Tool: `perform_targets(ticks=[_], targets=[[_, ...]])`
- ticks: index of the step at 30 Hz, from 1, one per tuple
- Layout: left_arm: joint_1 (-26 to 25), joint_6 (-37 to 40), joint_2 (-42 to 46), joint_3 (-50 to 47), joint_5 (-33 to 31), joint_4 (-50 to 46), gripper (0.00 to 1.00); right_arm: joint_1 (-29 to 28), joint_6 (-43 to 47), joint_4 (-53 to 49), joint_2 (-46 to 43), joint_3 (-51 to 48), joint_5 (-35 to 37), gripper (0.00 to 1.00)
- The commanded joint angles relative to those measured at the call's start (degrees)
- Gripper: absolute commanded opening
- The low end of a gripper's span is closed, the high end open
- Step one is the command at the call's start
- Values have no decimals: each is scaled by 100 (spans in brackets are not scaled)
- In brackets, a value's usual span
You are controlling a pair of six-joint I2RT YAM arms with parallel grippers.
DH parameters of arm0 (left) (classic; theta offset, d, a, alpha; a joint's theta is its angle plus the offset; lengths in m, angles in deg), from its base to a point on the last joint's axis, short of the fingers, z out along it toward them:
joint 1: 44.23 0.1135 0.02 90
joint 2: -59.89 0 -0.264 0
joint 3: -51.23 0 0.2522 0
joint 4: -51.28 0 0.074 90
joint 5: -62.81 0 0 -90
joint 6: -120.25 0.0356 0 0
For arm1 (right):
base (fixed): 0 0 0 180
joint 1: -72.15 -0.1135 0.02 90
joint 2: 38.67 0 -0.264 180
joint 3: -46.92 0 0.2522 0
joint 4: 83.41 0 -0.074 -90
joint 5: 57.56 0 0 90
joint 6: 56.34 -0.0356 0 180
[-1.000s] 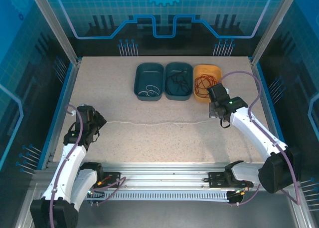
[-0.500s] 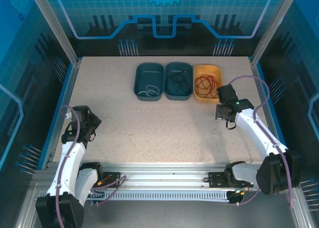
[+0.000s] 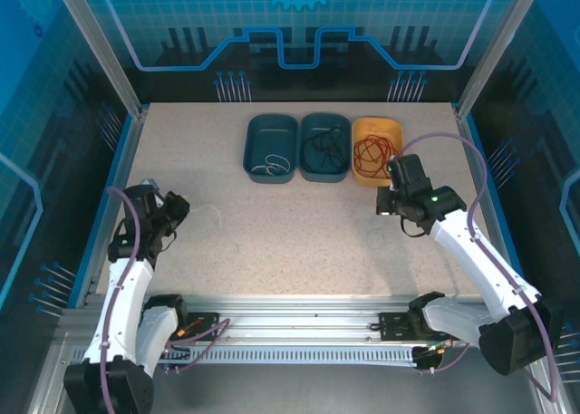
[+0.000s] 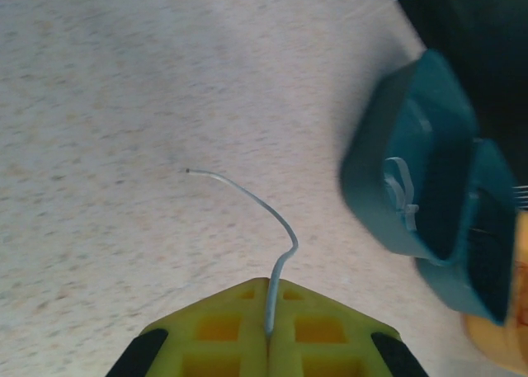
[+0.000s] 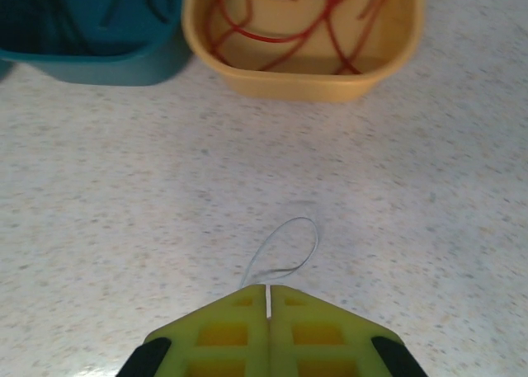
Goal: Untangle the cables
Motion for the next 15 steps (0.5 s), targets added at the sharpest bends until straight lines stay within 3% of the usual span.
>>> perform_targets(ticks=[1,15], targets=[[8,-212,148,580,659,416,0,-252,5,146,-97,98,-274,0],[-225,-337,-1023,2989,844,1060,0,-719,-141,581,174,-140,-375,0]])
